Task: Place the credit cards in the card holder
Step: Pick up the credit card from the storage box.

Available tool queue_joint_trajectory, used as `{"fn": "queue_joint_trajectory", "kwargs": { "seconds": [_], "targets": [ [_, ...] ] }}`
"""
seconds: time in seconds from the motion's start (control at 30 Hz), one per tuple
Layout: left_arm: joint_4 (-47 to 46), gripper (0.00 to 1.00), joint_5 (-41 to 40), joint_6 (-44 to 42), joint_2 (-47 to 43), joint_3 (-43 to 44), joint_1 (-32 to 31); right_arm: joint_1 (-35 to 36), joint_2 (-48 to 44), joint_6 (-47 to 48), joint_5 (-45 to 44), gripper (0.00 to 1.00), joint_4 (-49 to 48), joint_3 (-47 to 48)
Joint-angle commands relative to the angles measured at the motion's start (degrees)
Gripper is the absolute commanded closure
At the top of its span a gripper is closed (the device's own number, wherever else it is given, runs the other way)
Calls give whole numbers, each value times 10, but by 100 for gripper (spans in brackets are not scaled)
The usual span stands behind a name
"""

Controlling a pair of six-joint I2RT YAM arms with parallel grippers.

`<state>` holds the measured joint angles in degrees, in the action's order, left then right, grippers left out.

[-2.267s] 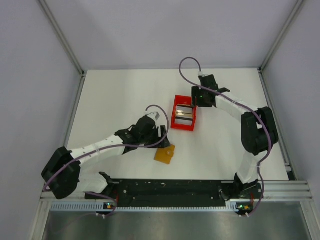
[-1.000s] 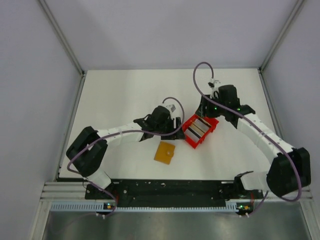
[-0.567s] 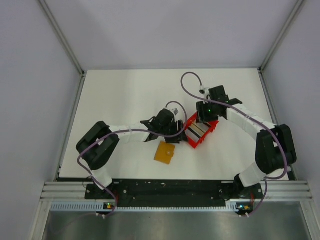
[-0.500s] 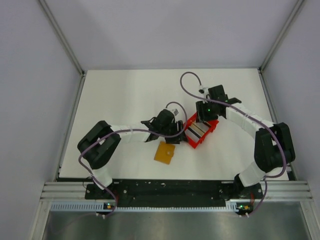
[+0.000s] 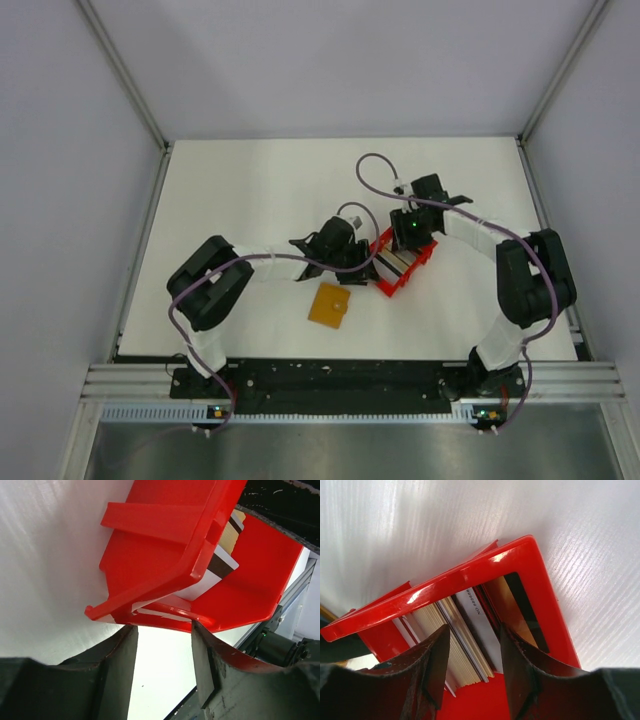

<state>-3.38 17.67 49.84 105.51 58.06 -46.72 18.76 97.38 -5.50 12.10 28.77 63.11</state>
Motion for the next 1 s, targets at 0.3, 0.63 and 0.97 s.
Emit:
{"fn": "queue_joint_trajectory", "kwargs": {
  "seconds": [0.3,0.63,0.97],
  "targets": [
    [-21,58,5,-12,20,49,0,-7,-37,-7,159,66,-1,-5],
    [-11,60,-3,-21,22,53,9,-8,-37,3,238,67,11,-45],
    [0,61,-12,-31,22,59,22,11,-39,-1,213,66,37,-65]
  ]
}}
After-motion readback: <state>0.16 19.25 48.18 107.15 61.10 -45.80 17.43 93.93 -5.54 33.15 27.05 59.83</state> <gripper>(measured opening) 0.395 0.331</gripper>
